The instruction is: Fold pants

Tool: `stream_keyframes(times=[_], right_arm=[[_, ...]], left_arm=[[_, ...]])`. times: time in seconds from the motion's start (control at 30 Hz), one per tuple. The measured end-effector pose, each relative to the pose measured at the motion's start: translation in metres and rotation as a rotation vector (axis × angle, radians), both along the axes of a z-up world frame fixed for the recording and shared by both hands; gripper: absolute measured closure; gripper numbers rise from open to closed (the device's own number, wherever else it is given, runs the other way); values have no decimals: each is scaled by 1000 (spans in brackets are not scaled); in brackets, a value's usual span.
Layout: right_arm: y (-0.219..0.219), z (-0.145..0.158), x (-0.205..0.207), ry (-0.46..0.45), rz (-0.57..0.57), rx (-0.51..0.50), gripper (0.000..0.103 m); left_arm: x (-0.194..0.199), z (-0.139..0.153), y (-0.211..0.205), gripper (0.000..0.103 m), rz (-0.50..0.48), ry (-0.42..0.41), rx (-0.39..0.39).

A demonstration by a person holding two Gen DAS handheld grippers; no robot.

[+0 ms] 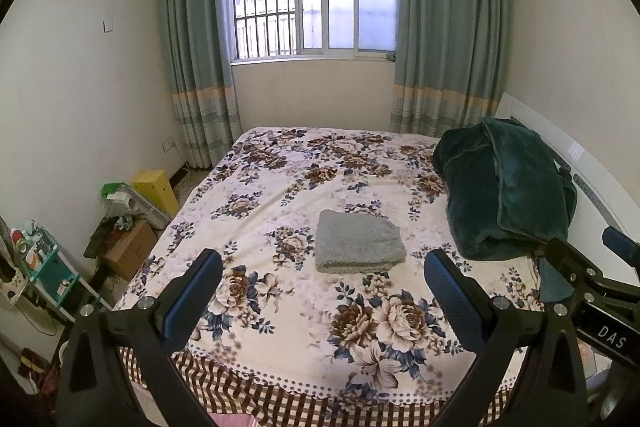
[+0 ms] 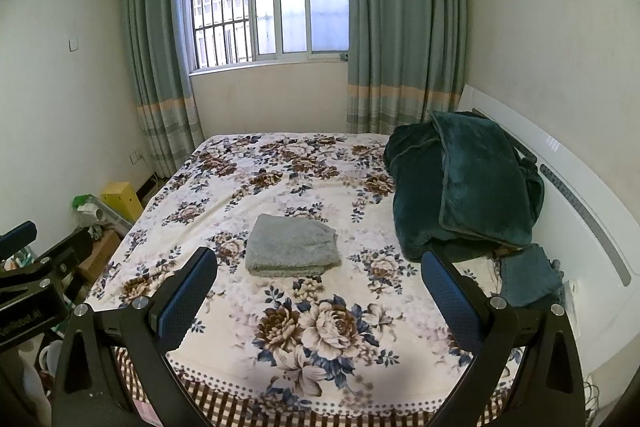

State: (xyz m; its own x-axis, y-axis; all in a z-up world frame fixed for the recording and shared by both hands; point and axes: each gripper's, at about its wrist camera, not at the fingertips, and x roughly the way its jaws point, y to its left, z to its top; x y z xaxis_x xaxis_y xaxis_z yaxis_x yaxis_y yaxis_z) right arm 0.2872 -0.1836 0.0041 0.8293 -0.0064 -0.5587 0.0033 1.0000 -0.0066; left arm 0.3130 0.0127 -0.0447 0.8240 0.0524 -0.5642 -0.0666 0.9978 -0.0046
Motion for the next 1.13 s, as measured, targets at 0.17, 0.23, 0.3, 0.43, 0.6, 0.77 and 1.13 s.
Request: stream_keyframes(times=[0.17, 0.23, 0.3, 0.43, 0.6, 0.77, 1.13], right_arm=[[1, -1, -1, 1, -1, 2, 0], [1, -1, -1, 1, -1, -1, 0], [1, 0, -2, 0, -3, 0, 0], [2, 1, -1, -3, -1, 3, 0], [0, 4, 0, -11, 2, 7, 0], [-1, 6, 1, -16, 3, 8, 0], [-2, 5, -1, -15, 4, 7, 0]], left_arm=[[-2, 1, 0, 0, 5, -7, 1], [-2, 2, 1, 0, 4, -7, -2], [-2, 2, 0, 0, 7, -9, 3], [-3, 4, 0, 0, 5, -12, 3], [-5, 7, -1, 0, 9, -18, 5], [-5, 6, -1, 0, 9, -18, 7], [-8, 11, -4, 0, 10, -31, 2]])
